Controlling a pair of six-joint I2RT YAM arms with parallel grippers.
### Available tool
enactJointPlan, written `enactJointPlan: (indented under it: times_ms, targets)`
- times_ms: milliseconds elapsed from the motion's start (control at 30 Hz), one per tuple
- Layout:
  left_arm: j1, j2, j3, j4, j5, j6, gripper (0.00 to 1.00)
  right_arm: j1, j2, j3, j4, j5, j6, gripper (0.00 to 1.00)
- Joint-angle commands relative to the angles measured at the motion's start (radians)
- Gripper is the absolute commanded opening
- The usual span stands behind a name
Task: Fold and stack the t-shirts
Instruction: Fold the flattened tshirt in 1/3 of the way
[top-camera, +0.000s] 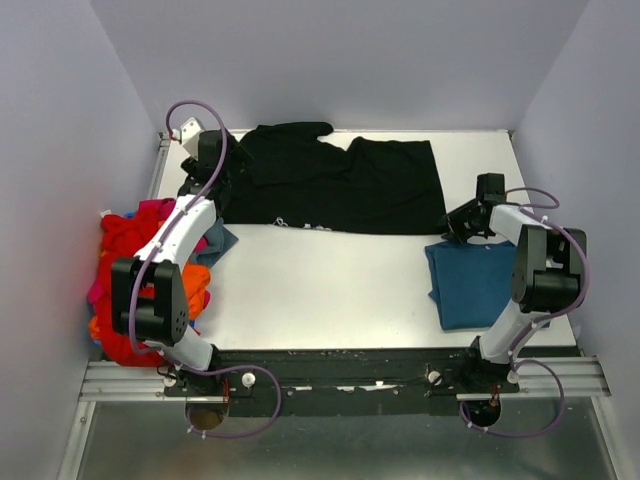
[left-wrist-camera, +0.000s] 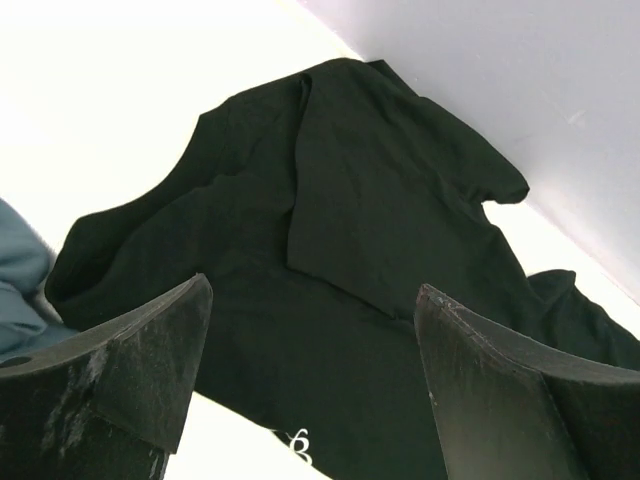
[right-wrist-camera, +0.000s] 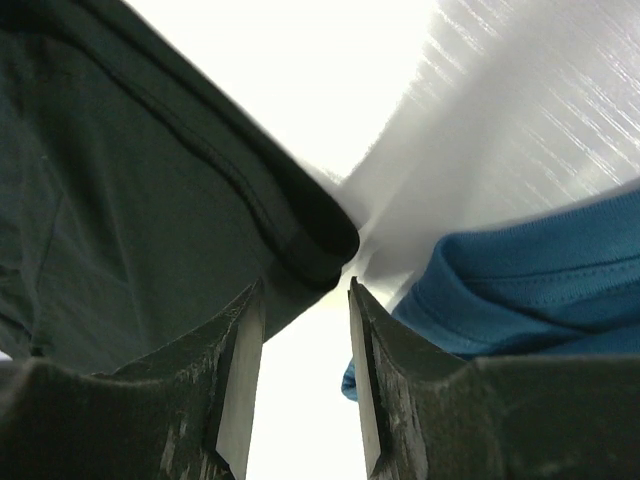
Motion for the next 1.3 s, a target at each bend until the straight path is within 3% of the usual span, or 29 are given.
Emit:
enactJointPlan:
  times_ms: [0,100,233,600,833,900,967,1100,1200,1267]
  targets:
    - [-0.009,-0.071,-0.046,-0.004,-0.061,-0.055,0.93,0.0,0.052,0.042,0.025,0.027,0.042,0.46]
    - [-0.011,-0.098,-0.076,-0.001,-0.082,-0.077,0.93,-0.002,0.074,0.048,0.028,0.043,0.062,0.4]
    - [-0.012,-0.12,-0.116,0.013,-0.096,-0.093,0.93,-0.003,0.086,0.065,0.009,0.076,0.072,0.01]
    - [-0.079,-0.092,-0.201,-0.031,-0.116,-0.193,0.86,-0.143,0.055,0.155,-0.03,0.045,0.013,0.01]
    - [-0.096,-0.02,-0.188,-0.022,-0.109,-0.097,0.67,-0.192,0.112,0.205,-0.033,0.013,0.01,0.01]
    - [-0.096,0.012,-0.175,-0.013,-0.07,-0.01,0.67,-0.192,0.123,0.206,-0.021,-0.013,0.006,0.01]
    - [-0.096,0.046,-0.138,-0.062,-0.059,0.057,0.73,-0.192,0.126,0.2,-0.005,-0.022,0.015,0.01]
    - [-0.096,0.098,-0.113,-0.162,-0.078,0.089,0.77,-0.192,0.123,0.194,0.008,-0.033,0.013,0.01]
    - [-0.096,0.103,-0.147,-0.173,-0.063,0.074,0.73,-0.192,0.12,0.185,0.019,-0.041,0.016,0.01]
    - [-0.095,0.098,-0.175,-0.171,-0.078,0.058,0.64,-0.192,0.123,0.186,0.024,-0.047,0.016,0.01]
